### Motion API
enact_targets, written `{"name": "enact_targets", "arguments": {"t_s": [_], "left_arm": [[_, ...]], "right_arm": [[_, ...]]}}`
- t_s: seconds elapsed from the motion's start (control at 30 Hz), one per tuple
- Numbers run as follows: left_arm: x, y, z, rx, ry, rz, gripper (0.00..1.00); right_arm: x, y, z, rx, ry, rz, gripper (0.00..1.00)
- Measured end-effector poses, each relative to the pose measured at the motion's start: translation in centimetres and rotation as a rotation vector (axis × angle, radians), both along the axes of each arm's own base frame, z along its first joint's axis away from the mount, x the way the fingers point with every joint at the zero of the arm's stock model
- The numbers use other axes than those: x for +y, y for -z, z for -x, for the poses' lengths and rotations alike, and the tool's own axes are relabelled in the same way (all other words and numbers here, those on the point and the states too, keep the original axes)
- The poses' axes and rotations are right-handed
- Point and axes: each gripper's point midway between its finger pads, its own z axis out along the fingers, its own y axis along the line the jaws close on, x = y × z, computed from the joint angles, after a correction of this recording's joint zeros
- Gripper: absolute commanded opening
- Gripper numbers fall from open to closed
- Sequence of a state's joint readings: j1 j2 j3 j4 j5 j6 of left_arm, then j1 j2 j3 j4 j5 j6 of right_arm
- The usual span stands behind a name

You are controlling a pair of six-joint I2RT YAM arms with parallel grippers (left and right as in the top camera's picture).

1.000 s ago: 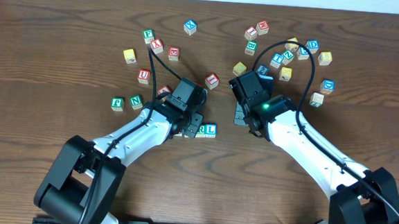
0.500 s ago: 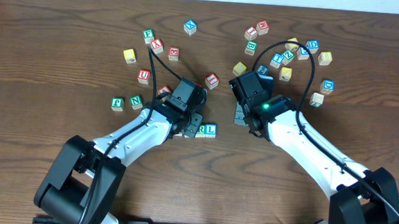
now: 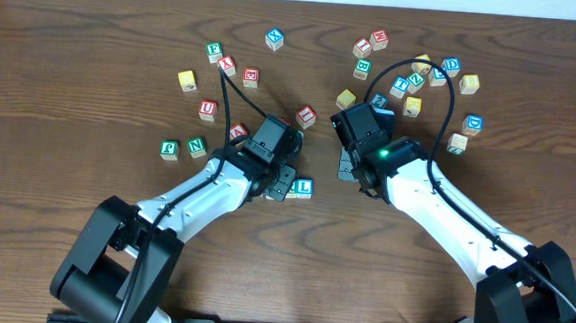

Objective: Spell out CORL

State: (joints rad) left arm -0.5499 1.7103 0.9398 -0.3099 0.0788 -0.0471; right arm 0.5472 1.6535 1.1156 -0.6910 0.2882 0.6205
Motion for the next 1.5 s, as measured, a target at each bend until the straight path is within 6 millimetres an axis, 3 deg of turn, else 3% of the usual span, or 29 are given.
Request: {"name": "enact_targets", "arguments": {"t_s": [0.57,0.8,1.03,1.2,1.5], "left_arm": [[1.5,-0.5,-1.7,-0.083,-0.062,-0.080,0.07],[1.9,-1.7,-1.9,-0.102,-0.108,-0.078,0.07],[3.3,-2.5,-0.3,-0.057,-0.137,-0.119,0.07],[4.2,-3.6,2.0,0.006,-0.136,-0.132,0.07],[2.6,-3.2,4.6,0.060,-0.054,-0.151,0.07]], "right_arm": [[0.0,0.0,0.1,0.003,0.000,0.002,0.01],[-0.1,0.1,0.2,0.007,0.000,0.005,0.01],[-0.1,0.1,0.2,0.008,0.000,0.005,0.01],[-0.1,0.1,0.2,0.009,0.000,0.006,0.01],[-0.5,0.1,0.3,0.012,0.005,0.024,0.01]]}}
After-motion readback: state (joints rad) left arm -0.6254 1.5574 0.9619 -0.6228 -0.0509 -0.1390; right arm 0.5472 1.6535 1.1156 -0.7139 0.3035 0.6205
